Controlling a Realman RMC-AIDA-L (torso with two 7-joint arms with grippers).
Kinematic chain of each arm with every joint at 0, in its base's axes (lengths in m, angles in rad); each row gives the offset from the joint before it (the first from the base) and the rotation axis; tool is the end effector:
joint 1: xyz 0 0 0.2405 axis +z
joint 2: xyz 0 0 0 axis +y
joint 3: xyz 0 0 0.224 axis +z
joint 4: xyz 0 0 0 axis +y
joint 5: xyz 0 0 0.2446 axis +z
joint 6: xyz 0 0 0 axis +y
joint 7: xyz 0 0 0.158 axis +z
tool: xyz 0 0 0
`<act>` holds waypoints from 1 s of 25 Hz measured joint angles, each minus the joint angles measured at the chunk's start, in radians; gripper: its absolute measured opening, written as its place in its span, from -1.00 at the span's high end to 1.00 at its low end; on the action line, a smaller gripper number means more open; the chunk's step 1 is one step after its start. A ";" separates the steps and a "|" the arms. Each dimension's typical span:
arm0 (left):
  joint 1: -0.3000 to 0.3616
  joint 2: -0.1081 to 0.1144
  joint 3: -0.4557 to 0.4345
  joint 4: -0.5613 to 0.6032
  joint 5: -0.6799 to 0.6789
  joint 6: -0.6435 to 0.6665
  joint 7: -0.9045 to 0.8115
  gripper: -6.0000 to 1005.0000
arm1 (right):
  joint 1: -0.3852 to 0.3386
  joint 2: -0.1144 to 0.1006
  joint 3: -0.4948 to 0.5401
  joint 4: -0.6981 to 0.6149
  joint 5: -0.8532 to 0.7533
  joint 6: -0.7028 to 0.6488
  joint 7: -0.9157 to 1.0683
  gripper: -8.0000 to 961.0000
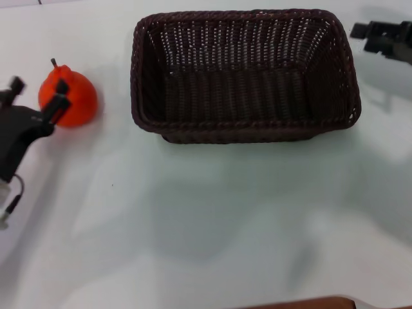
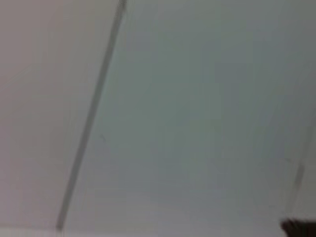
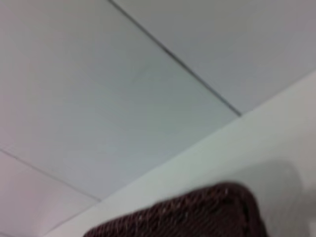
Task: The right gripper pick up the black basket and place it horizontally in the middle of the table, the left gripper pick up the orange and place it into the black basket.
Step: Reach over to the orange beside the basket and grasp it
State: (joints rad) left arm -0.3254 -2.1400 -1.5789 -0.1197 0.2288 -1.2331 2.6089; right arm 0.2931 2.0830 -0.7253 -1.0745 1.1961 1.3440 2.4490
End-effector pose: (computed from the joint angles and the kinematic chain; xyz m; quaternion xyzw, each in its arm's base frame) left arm -0.3262 0.2999 -0.0570 -0.7418 -0.3094 -0.3571 0.4759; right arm 0.2990 0.3543 0.1014 -0.6144 -0.6918 -0.2351 0.2976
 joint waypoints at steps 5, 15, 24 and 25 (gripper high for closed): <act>-0.070 0.028 0.122 0.000 0.000 0.116 -0.077 -0.82 | 0.014 0.000 0.095 -0.009 0.003 0.001 -0.066 -0.27; -0.126 0.026 0.123 -0.091 -0.003 0.416 -0.117 -0.39 | 0.035 0.003 0.153 0.011 0.039 -0.012 -0.177 -0.27; -0.090 0.017 0.041 -0.125 -0.005 0.426 -0.113 0.21 | 0.035 0.000 0.170 0.025 0.066 -0.016 -0.206 -0.26; -0.084 0.016 0.036 -0.129 -0.004 0.425 -0.112 0.28 | 0.035 0.000 0.171 0.026 0.066 -0.016 -0.208 -0.26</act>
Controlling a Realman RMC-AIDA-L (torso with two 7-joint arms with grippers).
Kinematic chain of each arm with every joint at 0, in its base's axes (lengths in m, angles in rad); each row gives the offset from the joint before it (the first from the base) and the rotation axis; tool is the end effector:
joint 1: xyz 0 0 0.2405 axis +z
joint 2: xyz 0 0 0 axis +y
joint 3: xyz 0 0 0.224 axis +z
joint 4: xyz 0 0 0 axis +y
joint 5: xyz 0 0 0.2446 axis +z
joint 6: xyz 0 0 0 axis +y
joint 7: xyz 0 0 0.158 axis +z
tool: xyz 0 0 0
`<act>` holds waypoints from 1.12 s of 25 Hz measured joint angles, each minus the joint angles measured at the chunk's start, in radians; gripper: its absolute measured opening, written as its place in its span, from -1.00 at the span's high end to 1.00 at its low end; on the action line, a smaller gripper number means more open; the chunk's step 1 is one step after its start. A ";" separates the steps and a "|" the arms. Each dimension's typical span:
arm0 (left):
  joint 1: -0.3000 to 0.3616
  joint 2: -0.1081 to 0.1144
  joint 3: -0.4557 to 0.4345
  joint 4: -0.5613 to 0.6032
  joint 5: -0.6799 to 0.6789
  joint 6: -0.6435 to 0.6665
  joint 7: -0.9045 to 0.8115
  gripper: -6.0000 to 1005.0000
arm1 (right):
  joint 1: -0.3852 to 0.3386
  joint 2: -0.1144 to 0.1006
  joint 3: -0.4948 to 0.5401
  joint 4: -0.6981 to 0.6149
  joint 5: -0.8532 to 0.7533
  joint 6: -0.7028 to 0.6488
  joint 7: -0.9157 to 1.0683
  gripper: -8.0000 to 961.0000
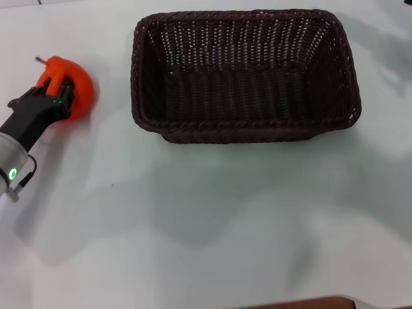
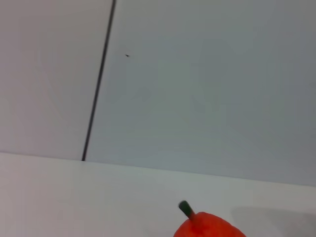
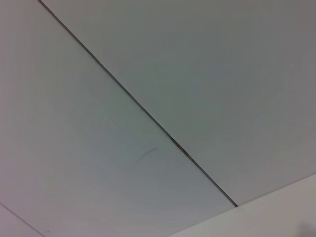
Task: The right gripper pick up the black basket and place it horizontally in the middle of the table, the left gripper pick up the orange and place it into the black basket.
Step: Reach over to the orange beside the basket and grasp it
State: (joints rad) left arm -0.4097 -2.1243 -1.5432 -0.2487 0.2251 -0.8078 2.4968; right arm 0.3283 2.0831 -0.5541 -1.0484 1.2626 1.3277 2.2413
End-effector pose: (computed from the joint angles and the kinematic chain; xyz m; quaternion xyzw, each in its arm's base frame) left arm -0.3287 0.3545 -0.0694 -0.7483 -0.3862 -0.2681 0.4680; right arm 0.3086 0.3596 0.1391 -0.5437 -0.6969 -0.3079 0.3521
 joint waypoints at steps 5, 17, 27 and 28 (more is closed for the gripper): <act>0.029 0.000 0.006 -0.026 0.002 -0.020 -0.004 0.38 | 0.002 0.000 0.007 0.011 0.001 0.000 -0.011 -0.26; 0.140 0.035 -0.004 -0.139 0.004 -0.362 -0.091 0.54 | 0.017 0.002 0.010 0.029 0.023 0.001 -0.031 -0.25; 0.102 -0.025 0.032 -0.237 0.235 -0.460 -0.101 0.85 | 0.041 -0.002 0.013 0.074 0.067 -0.005 -0.085 -0.25; 0.093 -0.032 0.028 -0.237 0.260 -0.448 -0.099 0.87 | 0.043 -0.001 0.012 0.076 0.067 -0.006 -0.088 -0.24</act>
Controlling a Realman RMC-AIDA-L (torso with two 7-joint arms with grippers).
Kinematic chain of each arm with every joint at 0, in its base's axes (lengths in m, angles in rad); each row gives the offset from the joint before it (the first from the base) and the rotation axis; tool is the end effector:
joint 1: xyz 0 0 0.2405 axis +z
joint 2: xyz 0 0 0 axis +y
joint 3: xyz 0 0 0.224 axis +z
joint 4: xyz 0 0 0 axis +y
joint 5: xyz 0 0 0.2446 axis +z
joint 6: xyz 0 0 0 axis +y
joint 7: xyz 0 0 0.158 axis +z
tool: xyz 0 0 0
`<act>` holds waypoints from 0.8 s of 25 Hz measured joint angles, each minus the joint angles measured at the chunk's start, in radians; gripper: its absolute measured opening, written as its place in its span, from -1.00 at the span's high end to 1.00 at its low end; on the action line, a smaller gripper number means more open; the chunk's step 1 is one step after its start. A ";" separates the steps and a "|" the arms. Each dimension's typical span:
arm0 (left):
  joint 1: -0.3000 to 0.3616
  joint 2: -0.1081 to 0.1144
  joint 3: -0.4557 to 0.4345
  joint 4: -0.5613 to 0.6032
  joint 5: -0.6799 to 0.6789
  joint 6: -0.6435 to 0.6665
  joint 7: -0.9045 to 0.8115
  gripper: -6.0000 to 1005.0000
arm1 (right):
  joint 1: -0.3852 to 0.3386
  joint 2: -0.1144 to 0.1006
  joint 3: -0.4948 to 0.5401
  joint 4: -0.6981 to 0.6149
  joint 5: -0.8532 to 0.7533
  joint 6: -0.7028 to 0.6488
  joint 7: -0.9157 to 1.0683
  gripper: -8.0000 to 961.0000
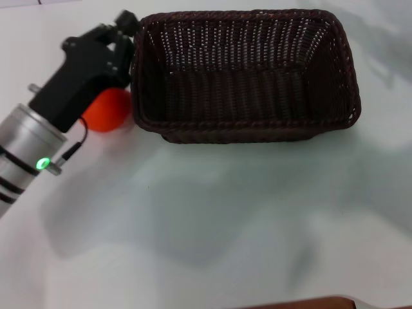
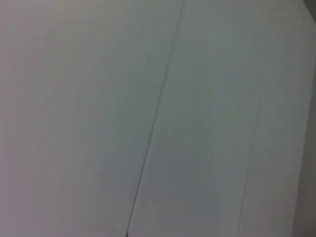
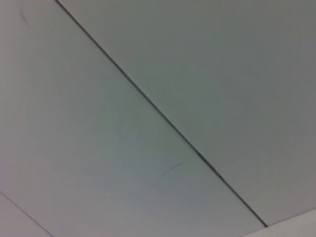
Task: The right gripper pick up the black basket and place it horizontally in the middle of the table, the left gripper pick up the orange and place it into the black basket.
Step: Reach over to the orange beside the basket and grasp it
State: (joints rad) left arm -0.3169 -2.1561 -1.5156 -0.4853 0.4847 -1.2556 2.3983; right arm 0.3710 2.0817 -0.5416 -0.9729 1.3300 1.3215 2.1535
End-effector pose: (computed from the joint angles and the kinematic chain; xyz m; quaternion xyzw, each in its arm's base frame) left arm -0.2119 0.3329 -0.0624 -0.7953 -0.1990 -0.4714 0.3251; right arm 0.2988 0.3712 0.1311 -0.5171 -0.7052 -0.2987 0.3823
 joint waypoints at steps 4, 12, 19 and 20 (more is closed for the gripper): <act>0.006 -0.005 -0.023 0.005 0.011 0.055 0.008 0.87 | 0.001 0.000 -0.001 0.010 0.000 0.005 -0.004 -0.25; 0.100 0.009 -0.236 0.036 0.022 0.122 0.036 0.52 | -0.009 0.000 0.010 0.034 0.001 0.002 -0.022 -0.25; 0.151 0.049 -0.233 0.053 0.131 0.122 -0.050 0.04 | -0.001 -0.001 0.024 0.037 0.002 0.000 -0.026 -0.25; 0.153 0.050 -0.233 0.053 0.152 0.122 -0.063 -0.04 | 0.001 -0.001 0.024 0.037 0.002 -0.001 -0.026 -0.25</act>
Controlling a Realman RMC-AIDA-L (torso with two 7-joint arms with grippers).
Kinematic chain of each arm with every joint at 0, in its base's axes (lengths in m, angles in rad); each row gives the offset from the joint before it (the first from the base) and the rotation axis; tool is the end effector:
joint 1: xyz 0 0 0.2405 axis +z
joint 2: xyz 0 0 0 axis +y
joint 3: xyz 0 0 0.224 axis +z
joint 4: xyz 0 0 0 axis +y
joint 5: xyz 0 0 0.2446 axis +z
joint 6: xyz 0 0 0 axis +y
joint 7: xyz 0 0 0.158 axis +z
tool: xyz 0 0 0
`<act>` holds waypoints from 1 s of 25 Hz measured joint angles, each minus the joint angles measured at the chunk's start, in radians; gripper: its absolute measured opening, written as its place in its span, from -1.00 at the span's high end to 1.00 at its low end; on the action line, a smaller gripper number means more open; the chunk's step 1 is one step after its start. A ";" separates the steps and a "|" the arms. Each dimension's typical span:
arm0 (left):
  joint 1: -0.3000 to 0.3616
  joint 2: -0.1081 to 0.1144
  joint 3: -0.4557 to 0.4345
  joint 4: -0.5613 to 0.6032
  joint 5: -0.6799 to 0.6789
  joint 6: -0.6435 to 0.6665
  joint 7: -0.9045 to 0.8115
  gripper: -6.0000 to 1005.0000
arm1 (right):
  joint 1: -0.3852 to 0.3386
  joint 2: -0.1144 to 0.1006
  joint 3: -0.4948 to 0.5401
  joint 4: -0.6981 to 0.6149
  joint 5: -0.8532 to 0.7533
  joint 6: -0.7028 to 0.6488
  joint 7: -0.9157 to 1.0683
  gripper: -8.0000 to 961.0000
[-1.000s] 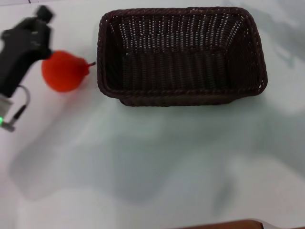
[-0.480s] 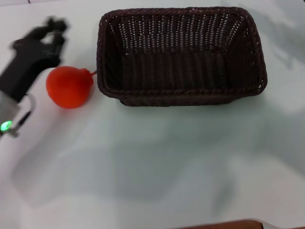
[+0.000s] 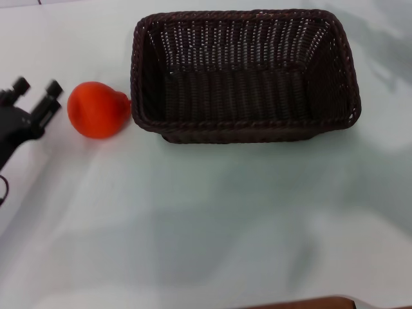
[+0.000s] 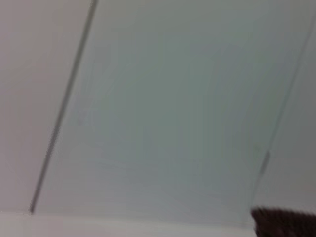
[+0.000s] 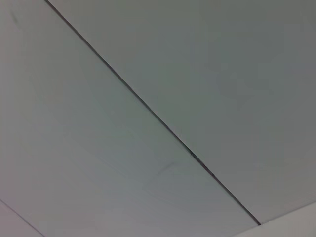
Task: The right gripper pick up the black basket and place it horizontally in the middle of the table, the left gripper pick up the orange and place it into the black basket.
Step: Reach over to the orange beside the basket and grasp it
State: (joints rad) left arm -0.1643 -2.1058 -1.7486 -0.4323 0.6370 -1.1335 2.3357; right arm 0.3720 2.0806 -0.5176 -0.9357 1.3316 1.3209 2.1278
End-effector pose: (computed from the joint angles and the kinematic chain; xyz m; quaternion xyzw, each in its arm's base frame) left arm -0.3277 0.3040 -0.0297 -0.7624 -0.3213 -0.3617 0.4297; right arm 0.3068 0.3683 0.1275 -0.5225 -0.6981 -0.3003 0.3866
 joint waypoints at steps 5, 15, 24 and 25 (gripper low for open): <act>-0.023 -0.004 0.000 0.022 0.082 0.052 -0.022 -0.44 | 0.010 0.000 -0.001 0.000 0.000 -0.002 0.001 -0.25; -0.123 -0.024 0.007 0.079 0.119 0.191 -0.018 -0.38 | 0.011 0.001 0.001 0.012 0.000 -0.001 -0.004 -0.25; -0.122 -0.032 -0.001 0.069 0.126 0.218 -0.019 0.09 | 0.008 0.002 0.011 0.028 0.000 -0.001 -0.004 -0.25; -0.122 -0.033 -0.001 0.068 0.126 0.210 -0.019 0.15 | 0.009 0.002 0.012 0.031 0.000 -0.002 -0.005 -0.25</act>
State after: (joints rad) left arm -0.2863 -2.1384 -1.7494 -0.3638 0.7626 -0.9236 2.3163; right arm 0.3810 2.0829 -0.5051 -0.9046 1.3315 1.3191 2.1232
